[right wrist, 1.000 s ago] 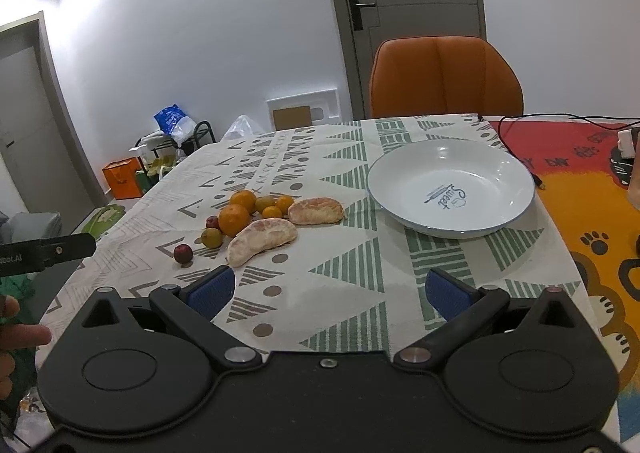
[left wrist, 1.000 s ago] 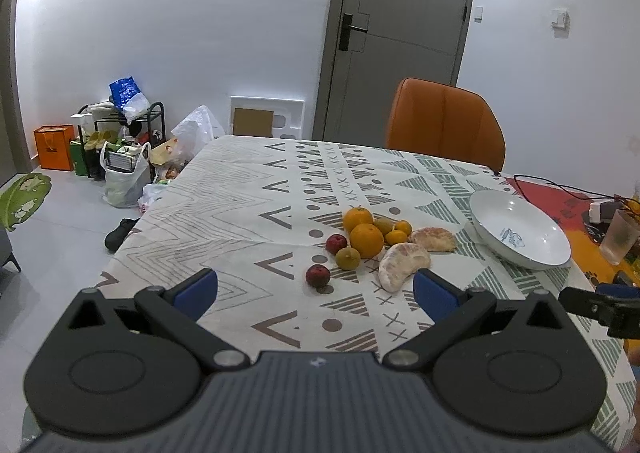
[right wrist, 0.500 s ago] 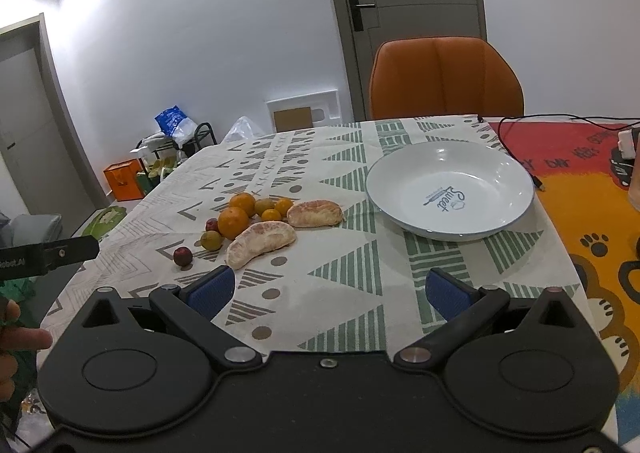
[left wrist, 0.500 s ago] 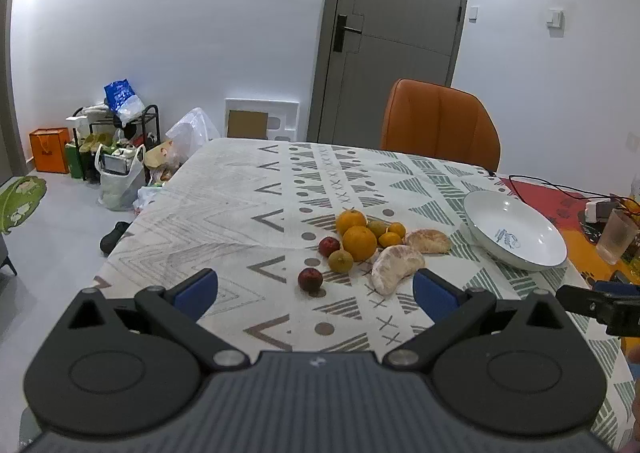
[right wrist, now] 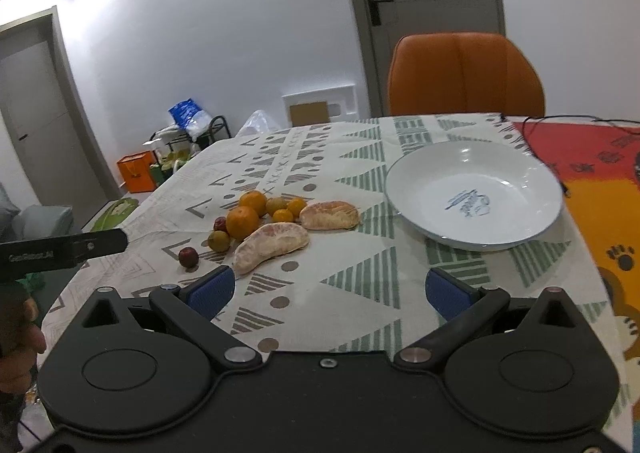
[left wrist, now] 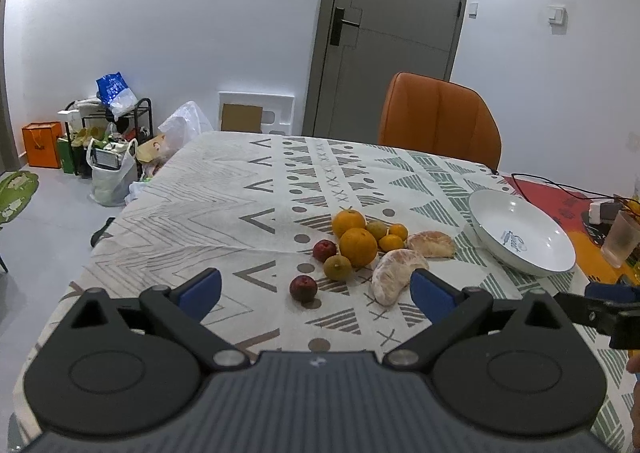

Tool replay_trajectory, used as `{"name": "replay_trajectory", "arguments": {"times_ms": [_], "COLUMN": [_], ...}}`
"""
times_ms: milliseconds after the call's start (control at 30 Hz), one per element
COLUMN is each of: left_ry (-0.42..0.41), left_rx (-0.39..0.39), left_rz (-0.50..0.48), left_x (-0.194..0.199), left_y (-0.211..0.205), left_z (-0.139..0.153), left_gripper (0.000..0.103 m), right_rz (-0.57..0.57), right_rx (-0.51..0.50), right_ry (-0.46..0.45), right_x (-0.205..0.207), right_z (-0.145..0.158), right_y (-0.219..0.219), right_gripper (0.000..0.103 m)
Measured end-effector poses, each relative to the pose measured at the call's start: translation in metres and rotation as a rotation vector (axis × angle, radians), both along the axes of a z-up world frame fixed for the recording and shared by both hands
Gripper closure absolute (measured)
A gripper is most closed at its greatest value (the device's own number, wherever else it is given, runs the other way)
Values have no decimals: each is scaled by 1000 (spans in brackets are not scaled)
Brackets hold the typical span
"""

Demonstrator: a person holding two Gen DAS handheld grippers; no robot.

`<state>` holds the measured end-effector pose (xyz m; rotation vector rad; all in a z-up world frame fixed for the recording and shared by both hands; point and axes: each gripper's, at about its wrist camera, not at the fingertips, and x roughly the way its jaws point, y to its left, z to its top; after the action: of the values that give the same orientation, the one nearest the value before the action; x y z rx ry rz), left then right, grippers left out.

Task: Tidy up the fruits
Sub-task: 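Grasp the peeled pomelo segment with the right tool while the left tool grasps a red date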

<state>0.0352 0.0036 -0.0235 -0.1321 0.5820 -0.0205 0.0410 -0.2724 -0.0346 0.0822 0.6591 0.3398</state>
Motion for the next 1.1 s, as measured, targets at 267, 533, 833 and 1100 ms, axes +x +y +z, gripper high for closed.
{"name": "replay_trajectory", "arguments": {"times_ms": [267, 533, 833, 1100], "left_ry": [48, 111, 158, 193], "left_rx": [-30, -62, -77, -80], "left_rz": [-2, 0, -12, -16], "left_x": [25, 49, 73, 89], "left_y": [8, 17, 18, 17], "left_z": [-16, -35, -52, -67], "left_gripper": [17, 33, 41, 60], "right_rz": [43, 86, 166, 208], "right_rx": [1, -30, -57, -75], "right_ry": [36, 67, 96, 122], "right_x": [24, 50, 75, 93], "right_z": [-12, -24, -39, -52], "right_y": [10, 23, 41, 51], "right_gripper": [0, 0, 0, 0]}}
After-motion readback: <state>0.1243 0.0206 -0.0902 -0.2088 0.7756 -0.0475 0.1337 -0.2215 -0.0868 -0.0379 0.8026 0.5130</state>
